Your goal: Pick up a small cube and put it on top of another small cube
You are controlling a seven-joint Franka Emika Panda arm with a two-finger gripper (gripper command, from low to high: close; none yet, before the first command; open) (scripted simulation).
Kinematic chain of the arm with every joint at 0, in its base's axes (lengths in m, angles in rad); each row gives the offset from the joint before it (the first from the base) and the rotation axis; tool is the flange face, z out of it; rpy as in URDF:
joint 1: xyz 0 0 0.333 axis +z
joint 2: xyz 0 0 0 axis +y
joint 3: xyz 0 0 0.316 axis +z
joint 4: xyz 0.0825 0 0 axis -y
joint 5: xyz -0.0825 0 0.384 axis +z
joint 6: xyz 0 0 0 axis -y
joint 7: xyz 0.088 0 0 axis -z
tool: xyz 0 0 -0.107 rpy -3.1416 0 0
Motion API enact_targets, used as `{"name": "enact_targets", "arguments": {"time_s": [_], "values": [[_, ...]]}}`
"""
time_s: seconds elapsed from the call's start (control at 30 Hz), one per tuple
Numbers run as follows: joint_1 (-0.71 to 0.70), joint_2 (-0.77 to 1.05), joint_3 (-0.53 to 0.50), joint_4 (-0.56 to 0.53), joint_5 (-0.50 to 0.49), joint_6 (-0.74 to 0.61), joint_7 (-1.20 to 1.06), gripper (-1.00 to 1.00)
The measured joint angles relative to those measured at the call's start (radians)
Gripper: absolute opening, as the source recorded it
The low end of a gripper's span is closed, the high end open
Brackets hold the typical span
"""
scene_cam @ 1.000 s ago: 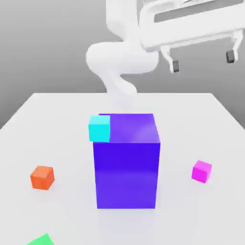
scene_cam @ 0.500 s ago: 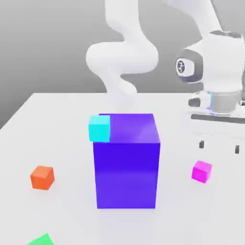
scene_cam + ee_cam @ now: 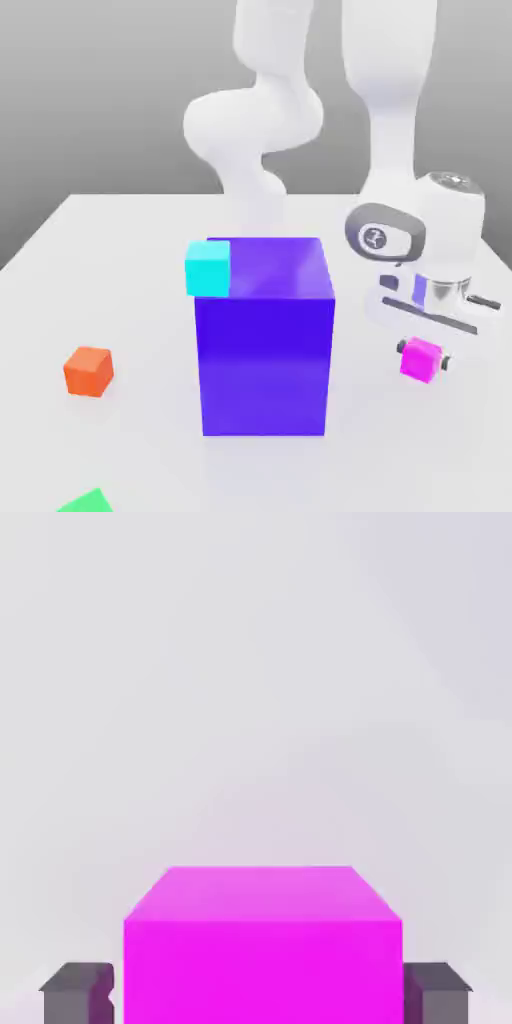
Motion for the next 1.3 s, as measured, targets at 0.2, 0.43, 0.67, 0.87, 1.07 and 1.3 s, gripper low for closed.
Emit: {"name": "enact_targets", "arguments": {"time_s": [0.2, 0.43, 0.67, 0.87, 1.07, 1.3], "values": [[-0.105, -0.084, 0.132, -0.026, 0.121, -0.061, -0.094, -1.00], [-0.170, -0.224, 0.238, 0.006, 0.467, -0.247, -0.425, -1.00], [-0.294, -0.107, 0.099, 0.254, 0.470, -0.416, -0.411, -1.00], [-0.412, -0.023, -0.040, 0.449, 0.500, -0.535, -0.335, -1.00], [-0.498, 0.005, -0.166, 0.527, 0.545, -0.564, -0.149, -1.00], [-0.600, 0.037, -0.311, 0.609, 0.604, -0.591, 0.076, -1.00]]}}
